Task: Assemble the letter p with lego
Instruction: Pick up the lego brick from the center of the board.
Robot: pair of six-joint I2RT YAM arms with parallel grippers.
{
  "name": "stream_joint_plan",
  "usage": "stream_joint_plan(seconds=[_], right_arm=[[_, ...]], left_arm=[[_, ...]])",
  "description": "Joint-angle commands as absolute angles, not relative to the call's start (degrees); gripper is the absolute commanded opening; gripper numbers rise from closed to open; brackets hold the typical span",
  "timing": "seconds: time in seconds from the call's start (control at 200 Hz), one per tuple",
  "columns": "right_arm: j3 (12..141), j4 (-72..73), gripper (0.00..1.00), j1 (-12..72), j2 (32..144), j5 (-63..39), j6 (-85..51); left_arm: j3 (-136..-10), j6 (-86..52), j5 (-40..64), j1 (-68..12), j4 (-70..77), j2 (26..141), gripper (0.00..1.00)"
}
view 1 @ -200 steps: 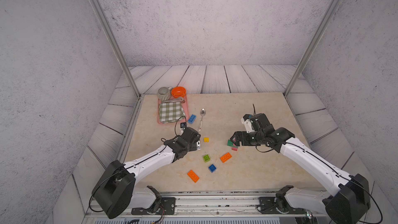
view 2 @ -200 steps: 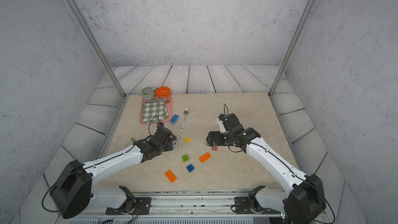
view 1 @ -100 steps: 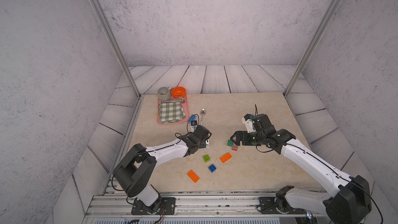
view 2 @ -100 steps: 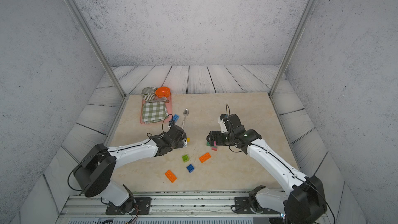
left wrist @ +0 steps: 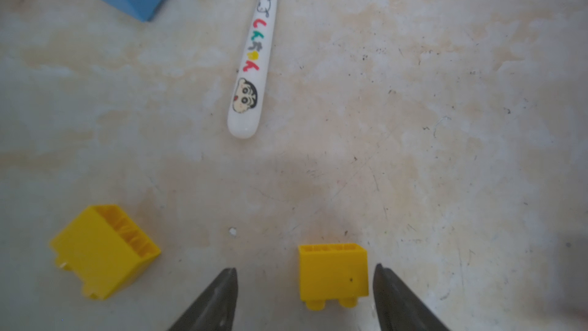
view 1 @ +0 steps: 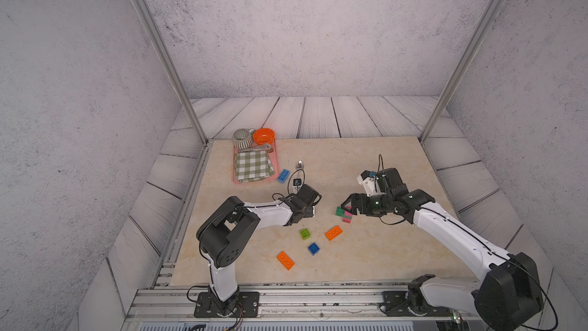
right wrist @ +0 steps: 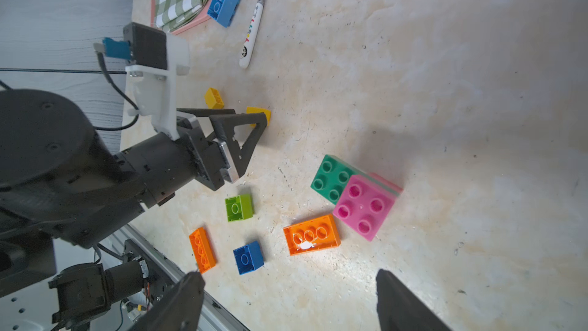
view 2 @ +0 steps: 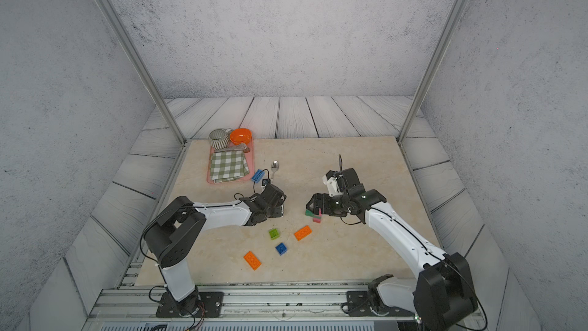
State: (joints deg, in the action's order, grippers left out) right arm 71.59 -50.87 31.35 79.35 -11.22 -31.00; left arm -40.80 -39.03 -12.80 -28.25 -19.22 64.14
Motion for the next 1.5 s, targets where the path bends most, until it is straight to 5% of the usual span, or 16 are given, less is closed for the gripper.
stream_joint_plan(seconds=[0.0, 0.315, 0.626, 0.996, 1.341, 1.491], right_arm=[[67.49, -42.47, 0.9, 31.11, 76.0, -12.34, -27.18], [55.31, -31.27, 0.96, 29.93, 67.61, -12.3, -27.44], [55.11, -32.17, 0.94, 28.19, 69.79, -18.37, -27.67], [52.65, -30.11, 0.87, 23.42, 71.85, -28.57, -26.46], [51.78, -29.52, 0.84, 21.32, 72.07, -31.02, -26.72], [51.67, -29.45, 0.85, 20.85, 73.0, -32.59, -26.57]], left_arm=[[-42.58, -39.74, -12.36, -31.81, -21.26, 67.69, 0.95], [-46.98, -43.0, -18.69, -43.05, -9.52, 83.27, 0.95], [-55.32, -41.37, -17.04, -44.12, -5.95, 98.63, 0.88], [-57.19, -41.27, -14.59, -45.07, -2.08, 106.04, 0.7], [-59.15, -40.08, -15.91, -46.23, -3.36, 109.15, 0.37], [-58.98, -38.88, -16.3, -46.49, -6.04, 106.87, 0.32]])
